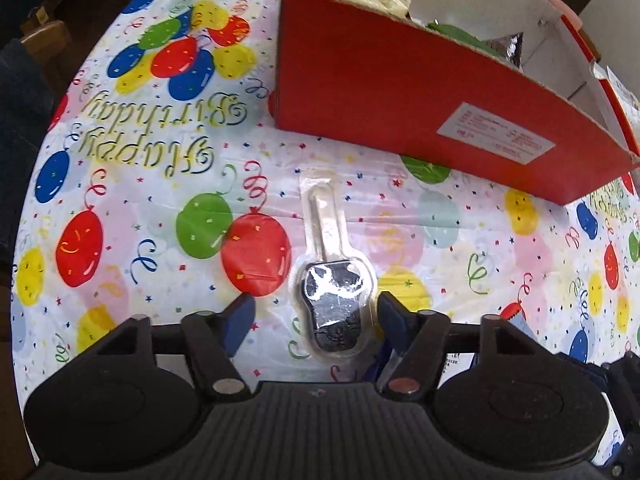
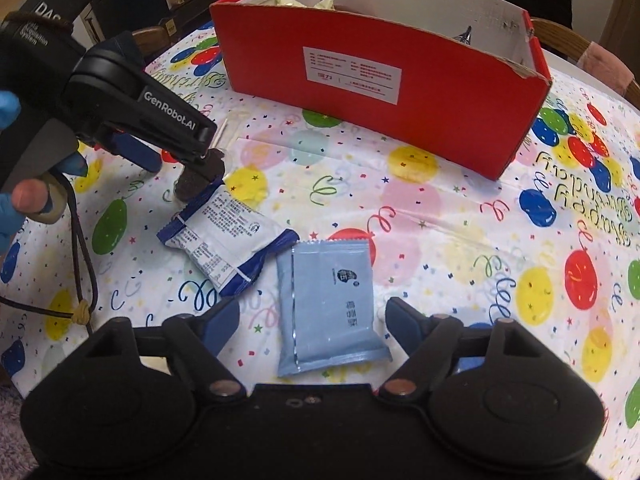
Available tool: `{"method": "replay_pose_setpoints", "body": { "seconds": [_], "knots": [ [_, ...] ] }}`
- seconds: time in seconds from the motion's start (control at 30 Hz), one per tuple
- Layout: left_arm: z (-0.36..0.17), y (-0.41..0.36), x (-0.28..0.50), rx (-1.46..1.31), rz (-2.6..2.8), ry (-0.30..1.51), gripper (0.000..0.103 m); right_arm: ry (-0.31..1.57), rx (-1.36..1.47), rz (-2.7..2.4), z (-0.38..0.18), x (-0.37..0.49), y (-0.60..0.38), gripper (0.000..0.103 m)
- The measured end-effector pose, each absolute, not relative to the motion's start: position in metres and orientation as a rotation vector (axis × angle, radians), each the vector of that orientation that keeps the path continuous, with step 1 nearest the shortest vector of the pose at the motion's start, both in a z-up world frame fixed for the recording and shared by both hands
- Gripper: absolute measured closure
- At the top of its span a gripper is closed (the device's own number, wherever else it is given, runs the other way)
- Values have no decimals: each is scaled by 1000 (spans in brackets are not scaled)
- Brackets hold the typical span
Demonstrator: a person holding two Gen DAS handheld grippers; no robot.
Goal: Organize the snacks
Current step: 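Grasp the silver lollipop stick with the left tool while the right tool grasps the light-blue packet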
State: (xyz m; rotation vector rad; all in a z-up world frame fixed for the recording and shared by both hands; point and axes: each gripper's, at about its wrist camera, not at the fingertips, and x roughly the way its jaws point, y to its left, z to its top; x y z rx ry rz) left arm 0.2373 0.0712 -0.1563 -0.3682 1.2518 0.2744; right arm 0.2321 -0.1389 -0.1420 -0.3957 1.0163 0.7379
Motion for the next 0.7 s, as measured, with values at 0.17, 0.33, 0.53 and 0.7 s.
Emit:
{"method": "replay_pose_setpoints", "body": {
  "seconds": [0.17,0.33,0.53,0.7],
  "knots": [
    [-157,69,240,-350,268,1249,43,1025,-429,730,-147,234,-136,31],
    [-155,68,238,-336,270,1239,57,1031,-441,713,-154,233,-137,37],
    [-154,69,232,-342,251,1219,67,1028,-399,692,-152,235,-143,56],
    [-154,80,228,-399,262,1215,69,1038,-344,679,-150,236,-150,57]
  ]
}}
